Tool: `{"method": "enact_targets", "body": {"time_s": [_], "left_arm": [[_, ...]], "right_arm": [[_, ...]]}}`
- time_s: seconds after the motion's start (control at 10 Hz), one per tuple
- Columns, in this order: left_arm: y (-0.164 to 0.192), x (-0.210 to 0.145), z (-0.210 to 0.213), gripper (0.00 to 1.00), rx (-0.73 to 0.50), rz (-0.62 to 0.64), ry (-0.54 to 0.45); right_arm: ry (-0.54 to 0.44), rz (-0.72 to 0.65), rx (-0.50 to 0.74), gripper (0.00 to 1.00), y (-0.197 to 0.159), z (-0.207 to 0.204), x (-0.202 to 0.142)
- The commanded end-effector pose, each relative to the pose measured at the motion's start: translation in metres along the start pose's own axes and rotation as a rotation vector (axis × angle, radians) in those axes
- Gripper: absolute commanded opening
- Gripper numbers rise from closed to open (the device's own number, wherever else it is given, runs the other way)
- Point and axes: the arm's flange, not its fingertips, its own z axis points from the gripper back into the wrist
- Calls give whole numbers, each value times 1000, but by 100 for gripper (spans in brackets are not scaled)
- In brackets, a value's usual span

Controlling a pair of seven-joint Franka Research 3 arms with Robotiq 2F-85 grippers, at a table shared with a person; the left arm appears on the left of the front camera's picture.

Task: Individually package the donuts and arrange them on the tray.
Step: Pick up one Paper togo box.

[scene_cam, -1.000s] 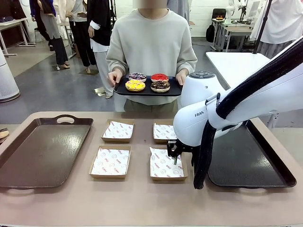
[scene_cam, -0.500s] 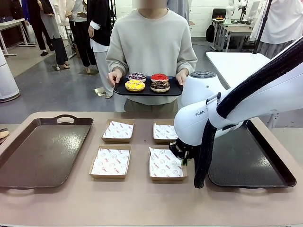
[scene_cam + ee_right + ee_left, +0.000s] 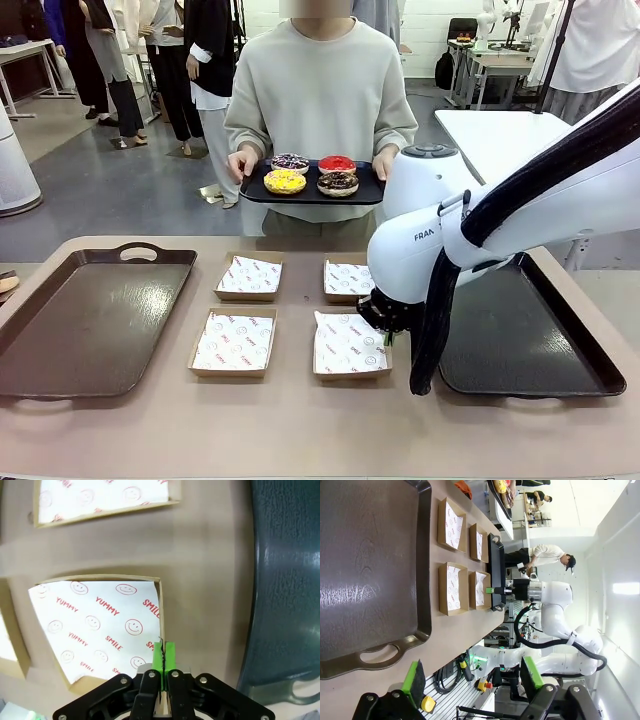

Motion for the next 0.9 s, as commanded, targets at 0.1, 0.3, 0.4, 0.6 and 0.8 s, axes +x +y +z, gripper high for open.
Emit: {"method": "enact_targets", "body": {"time_s": [0.1,0.3,0.4,0.6,0.8], "left_arm": [[-1,1,0,100,-4,5,-17],[-1,1,0,100,-4,5,-17],[-1,1,0,100,-4,5,-17],[-1,1,0,100,-4,5,-17],[-1,1,0,100,-4,5,-17]], "right_arm": [[-34,119,-5,0,9,89,-11],[-46,150,-31,0,11,144,8],[-46,158,-50,0,11,166,26],[-36,137,-37,0,12,201,76],[-36,102,-57,0,14,213,132]]}}
